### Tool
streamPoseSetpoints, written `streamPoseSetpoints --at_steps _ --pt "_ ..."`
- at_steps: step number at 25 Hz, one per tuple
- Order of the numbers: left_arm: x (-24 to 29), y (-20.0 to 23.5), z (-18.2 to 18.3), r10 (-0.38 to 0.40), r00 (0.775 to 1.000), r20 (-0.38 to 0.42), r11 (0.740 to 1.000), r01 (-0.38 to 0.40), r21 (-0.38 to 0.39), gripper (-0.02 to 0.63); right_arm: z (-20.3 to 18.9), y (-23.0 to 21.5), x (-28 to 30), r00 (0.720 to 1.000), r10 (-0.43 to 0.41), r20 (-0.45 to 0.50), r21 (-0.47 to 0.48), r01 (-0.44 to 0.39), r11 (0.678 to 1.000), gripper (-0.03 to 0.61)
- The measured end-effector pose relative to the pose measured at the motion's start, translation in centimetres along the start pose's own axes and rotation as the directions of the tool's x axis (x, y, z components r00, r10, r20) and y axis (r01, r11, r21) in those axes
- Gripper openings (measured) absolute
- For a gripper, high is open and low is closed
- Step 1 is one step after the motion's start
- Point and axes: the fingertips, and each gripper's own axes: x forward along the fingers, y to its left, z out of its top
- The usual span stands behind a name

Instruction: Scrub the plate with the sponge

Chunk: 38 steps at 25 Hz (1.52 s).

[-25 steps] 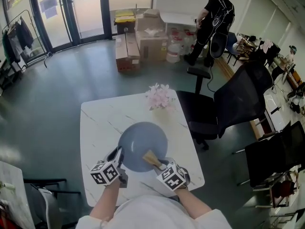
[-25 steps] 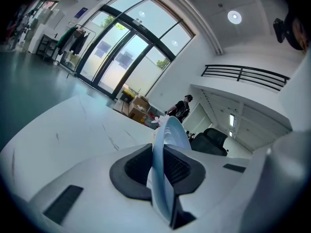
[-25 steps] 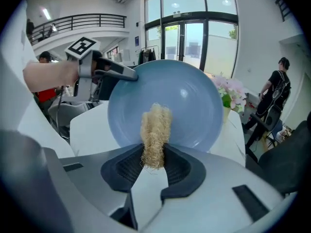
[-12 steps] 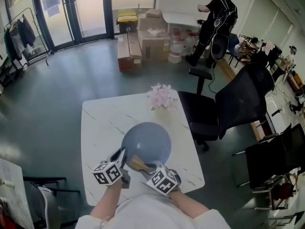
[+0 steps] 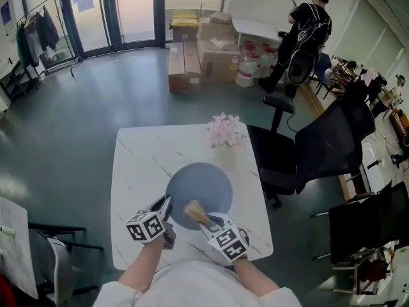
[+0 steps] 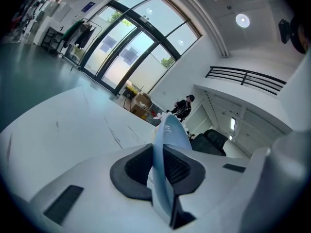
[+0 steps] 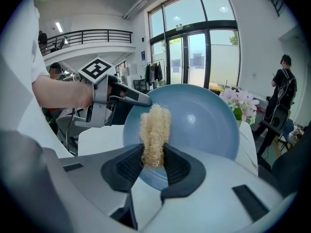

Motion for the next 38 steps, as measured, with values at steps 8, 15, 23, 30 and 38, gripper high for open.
streamPoseSetpoints --at_steps 8,15,23,30,38 --pt "0.4 2.3 -1.0 0.042 0.999 -0.022 0.997 -0.044 -0.062 0.049 0.2 -1.1 -1.5 0.997 -0.02 0.079 0.096 0.012 0.995 0.124" --pt "1.2 4.5 -2.1 0.08 0.995 -0.059 0.992 -0.085 -0.091 0.049 -0.4 -2.1 -3.1 0.993 -0.058 0.102 0.17 0.04 0.985 0.124" --pt "2.3 6.2 -3.9 0.124 0.986 -0.116 0.982 -0.139 -0.131 0.049 -1.4 -2.5 -4.4 0.992 -0.078 0.094 0.203 0.057 0.978 0.124" --pt "2.7 7.9 -5.3 0.163 0.974 -0.16 0.97 -0.188 -0.155 0.049 -1.9 -2.6 -4.8 0.991 -0.092 0.096 0.22 0.069 0.973 0.124" --pt "3.2 9.0 -6.0 0.205 0.96 -0.193 0.96 -0.235 -0.15 0.049 -2.4 -2.5 -5.1 0.991 -0.095 0.095 0.235 0.07 0.969 0.124"
